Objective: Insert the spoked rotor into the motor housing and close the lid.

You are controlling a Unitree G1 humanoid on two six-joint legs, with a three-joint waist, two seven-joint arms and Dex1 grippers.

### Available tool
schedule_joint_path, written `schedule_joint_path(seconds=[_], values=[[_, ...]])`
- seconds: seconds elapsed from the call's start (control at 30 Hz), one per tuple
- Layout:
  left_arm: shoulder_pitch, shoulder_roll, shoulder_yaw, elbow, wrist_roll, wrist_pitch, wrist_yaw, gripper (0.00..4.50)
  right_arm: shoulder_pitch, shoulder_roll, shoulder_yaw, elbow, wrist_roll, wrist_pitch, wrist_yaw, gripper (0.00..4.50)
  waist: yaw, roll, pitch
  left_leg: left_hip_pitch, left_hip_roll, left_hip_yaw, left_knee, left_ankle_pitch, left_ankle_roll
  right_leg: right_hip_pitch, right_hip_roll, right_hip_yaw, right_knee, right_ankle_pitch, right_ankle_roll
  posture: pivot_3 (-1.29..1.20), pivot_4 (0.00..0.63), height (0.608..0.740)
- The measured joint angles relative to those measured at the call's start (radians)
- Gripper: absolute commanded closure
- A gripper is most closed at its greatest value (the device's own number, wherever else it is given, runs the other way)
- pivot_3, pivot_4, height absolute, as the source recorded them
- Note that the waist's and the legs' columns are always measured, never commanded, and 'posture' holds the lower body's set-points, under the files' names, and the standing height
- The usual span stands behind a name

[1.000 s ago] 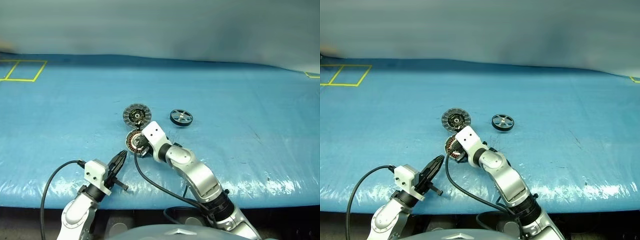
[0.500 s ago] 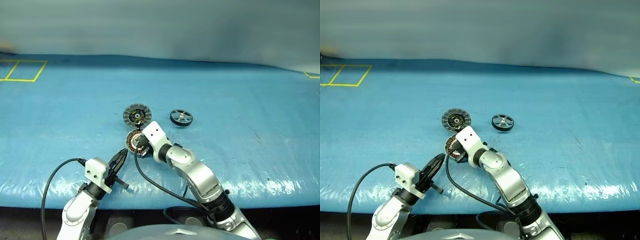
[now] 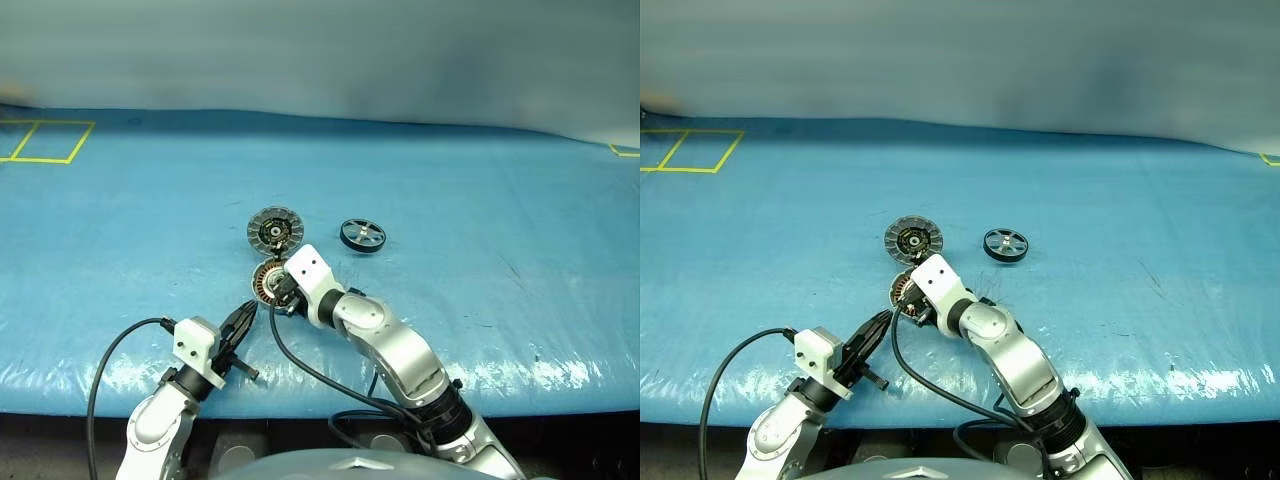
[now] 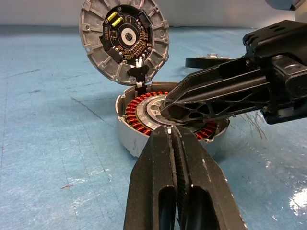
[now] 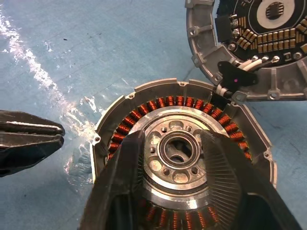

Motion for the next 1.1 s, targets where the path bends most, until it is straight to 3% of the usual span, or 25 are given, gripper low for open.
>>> schedule_joint_path(seconds=[0.17, 0.2, 0.27, 0.47, 0.77, 0.87, 1.1], values=[[0.004, 0.0, -0.003, 0.005, 0.0, 0.0, -0.003, 4.4, 0.0, 0.007, -0.026, -0.027, 0.029, 0.042, -0.001, 1.86, 0.001, 0.0, 0.0, 0.0, 0.0, 0.0, 0.001, 0.0, 0.0, 0.0, 0.0, 0.0, 0.0, 0.0, 0.0, 0.0, 0.15, 0.74], [0.004, 0.0, -0.003, 0.007, 0.0, 0.0, -0.003, 4.4, 0.0, 0.006, -0.034, -0.036, 0.033, 0.05, -0.002, 2.05, 0.001, 0.0, 0.0, 0.0, 0.0, 0.0, 0.001, 0.0, 0.0, 0.0, 0.0, 0.0, 0.0, 0.0, 0.0, 0.0, 0.15, 0.74], [0.003, -0.001, -0.004, 0.013, 0.0, 0.0, -0.004, 4.4, -0.001, 0.008, -0.054, -0.076, 0.045, 0.067, -0.003, 2.43, 0.001, 0.0, 0.0, 0.0, 0.0, 0.0, 0.0, 0.0, 0.0, 0.0, 0.0, 0.0, 0.0, 0.0, 0.0, 0.0, 0.15, 0.74], [-0.003, -0.001, -0.003, 0.022, 0.004, -0.001, 0.0, 4.4, -0.025, -0.001, -0.087, -0.159, 0.062, 0.121, -0.019, 4.47, 0.001, 0.0, 0.0, 0.0, 0.0, 0.0, 0.0, 0.0, 0.0, 0.0, 0.0, 0.0, 0.0, 0.0, 0.0, 0.0, 0.15, 0.74], [-0.01, -0.001, -0.013, 0.022, 0.005, 0.001, 0.017, 4.4, -0.126, -0.08, -0.339, -0.103, 0.048, 0.181, -0.098, 4.49, 0.001, 0.001, 0.0, 0.0, 0.0, 0.0, 0.0, 0.0, 0.0, 0.0, 0.0, 0.0, 0.0, 0.001, 0.001, 0.0, 0.15, 0.74], [-0.017, -0.001, -0.017, 0.022, 0.005, 0.001, 0.018, 4.4, -0.151, -0.079, -0.402, -0.066, 0.046, 0.201, -0.124, 3.88, 0.0, 0.001, 0.0, 0.0, 0.0, 0.0, 0.0, 0.0, 0.0, 0.0, 0.0, 0.0, 0.0, 0.001, 0.001, 0.0, 0.15, 0.74], [-0.016, -0.003, -0.028, 0.023, 0.007, 0.002, 0.029, 4.4, -0.2, -0.072, -0.473, -0.014, 0.063, 0.258, -0.144, 1.58, -0.001, 0.001, 0.001, 0.0, 0.0, 0.0, 0.0, 0.0, 0.0, 0.0, 0.0, 0.0, 0.0, 0.001, 0.001, 0.0, 0.15, 0.74]])
